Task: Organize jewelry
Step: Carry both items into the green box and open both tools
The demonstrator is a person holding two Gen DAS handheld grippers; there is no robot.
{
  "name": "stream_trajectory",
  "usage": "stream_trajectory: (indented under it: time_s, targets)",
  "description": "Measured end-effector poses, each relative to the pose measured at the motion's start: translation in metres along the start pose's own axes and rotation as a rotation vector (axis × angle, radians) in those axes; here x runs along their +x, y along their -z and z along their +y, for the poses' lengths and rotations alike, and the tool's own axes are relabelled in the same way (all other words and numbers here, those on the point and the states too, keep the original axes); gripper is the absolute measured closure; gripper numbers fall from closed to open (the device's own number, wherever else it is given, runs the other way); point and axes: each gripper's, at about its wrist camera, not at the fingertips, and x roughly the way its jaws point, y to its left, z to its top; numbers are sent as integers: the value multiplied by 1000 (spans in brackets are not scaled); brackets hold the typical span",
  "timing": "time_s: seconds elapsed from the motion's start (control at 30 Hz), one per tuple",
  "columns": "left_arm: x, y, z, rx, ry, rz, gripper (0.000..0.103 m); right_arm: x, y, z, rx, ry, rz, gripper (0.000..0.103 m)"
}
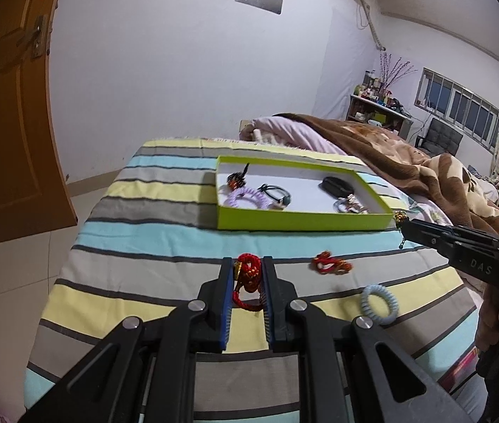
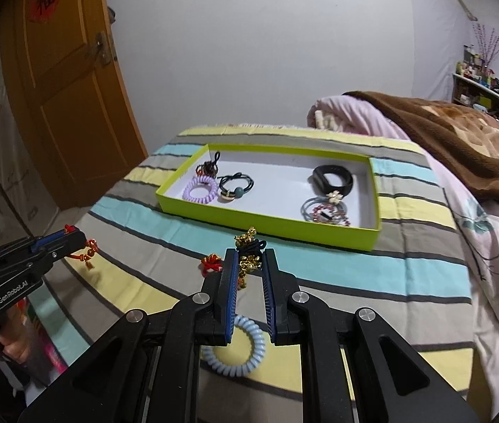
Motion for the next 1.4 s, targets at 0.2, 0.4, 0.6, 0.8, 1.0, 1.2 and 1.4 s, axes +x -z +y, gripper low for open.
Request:
stream_trajectory:
  time_s: [0.2, 0.4, 0.6, 0.8, 1.0, 1.2, 1.4]
  targets:
    - [-3, -8, -18, 14, 12, -13, 88, -21, 1, -5, 12, 12, -38, 89]
    - [-3, -15, -32, 30, 21, -25, 88, -32, 0, -9, 16, 18, -60, 89]
    - [5, -23, -37, 38, 28, -29, 88, -33, -3, -13, 15, 26, -65, 89]
    - [17, -36, -40, 56, 30, -39, 88, -26, -10, -14, 3, 32, -65, 89]
    - [34, -50, -41, 72, 39, -50, 88, -10, -21, -18, -2, 34, -61, 89]
    - [62, -69, -38, 76, 49, -45, 88, 14, -36, -27, 1, 32, -50, 89]
    - [94, -89, -35, 75, 31, -46, 88, 42, -54, -37, 2, 34, -38, 89]
